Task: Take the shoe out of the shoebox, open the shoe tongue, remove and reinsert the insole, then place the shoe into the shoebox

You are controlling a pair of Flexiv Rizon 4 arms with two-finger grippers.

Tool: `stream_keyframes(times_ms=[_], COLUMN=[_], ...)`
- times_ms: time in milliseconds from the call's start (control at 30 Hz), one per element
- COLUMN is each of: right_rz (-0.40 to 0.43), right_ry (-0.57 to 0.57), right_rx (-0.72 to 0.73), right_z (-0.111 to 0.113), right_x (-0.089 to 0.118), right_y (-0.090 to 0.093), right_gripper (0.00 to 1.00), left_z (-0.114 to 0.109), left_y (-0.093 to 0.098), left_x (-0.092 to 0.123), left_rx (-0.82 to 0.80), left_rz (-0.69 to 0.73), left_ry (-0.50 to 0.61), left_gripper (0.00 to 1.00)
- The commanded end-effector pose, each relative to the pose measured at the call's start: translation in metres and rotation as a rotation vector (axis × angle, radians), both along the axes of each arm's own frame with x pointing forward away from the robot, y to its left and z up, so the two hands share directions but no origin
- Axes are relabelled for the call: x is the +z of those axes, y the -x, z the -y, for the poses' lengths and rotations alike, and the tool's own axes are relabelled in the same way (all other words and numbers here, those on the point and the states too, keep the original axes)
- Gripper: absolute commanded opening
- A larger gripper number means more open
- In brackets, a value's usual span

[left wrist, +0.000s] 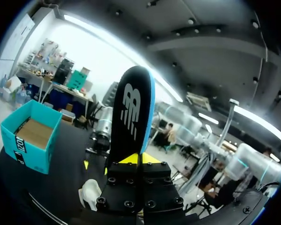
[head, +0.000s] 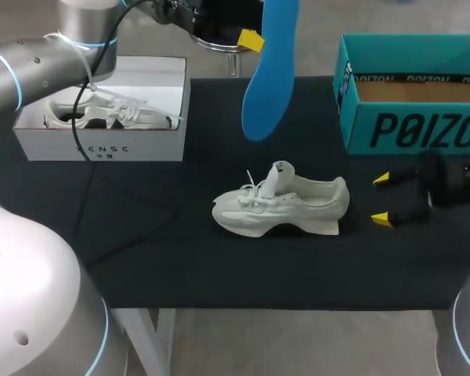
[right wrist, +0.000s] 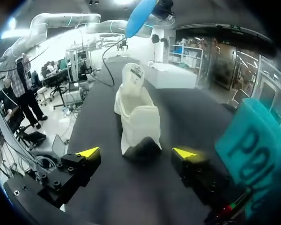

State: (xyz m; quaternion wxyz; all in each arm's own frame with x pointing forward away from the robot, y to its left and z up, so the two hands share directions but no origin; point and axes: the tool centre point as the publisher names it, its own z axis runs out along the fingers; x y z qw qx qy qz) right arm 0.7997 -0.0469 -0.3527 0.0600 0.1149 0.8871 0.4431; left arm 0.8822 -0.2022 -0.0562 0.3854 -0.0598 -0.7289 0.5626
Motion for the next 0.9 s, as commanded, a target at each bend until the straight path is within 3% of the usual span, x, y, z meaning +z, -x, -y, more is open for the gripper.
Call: stream_keyframes(times_ms=[33,267,533,900], right_rz=[-0.158,-0.238,-0.292,-0.344], right_ry=[0.400,0.573,0.668,0.684], right_rx=[-0.091,-0.130,-0.136,-0.176], right_z=[-0.005,-0.017,-0.032,-0.001], right_x=[0.042,0.066,0.071,0.081], right_y=[0.018,0.015,0.009,0.033], right_gripper=[1.00,1.00,1.00,1.00], left_z=[0.001,0.001,0.001,0.001], left_y=[-0.001,-0.001,-0.001,-0.001], left_x=[-0.001,-0.001,-0.001,-0.001], left_rx=[-0.002,-0.002,-0.002,-0.002], left_rz=[-0.001,-0.001,-0.001,-0.001], left_ry=[0.001,0.001,0.001,0.001], left_gripper=[0.00,0.00,0.00,0.00])
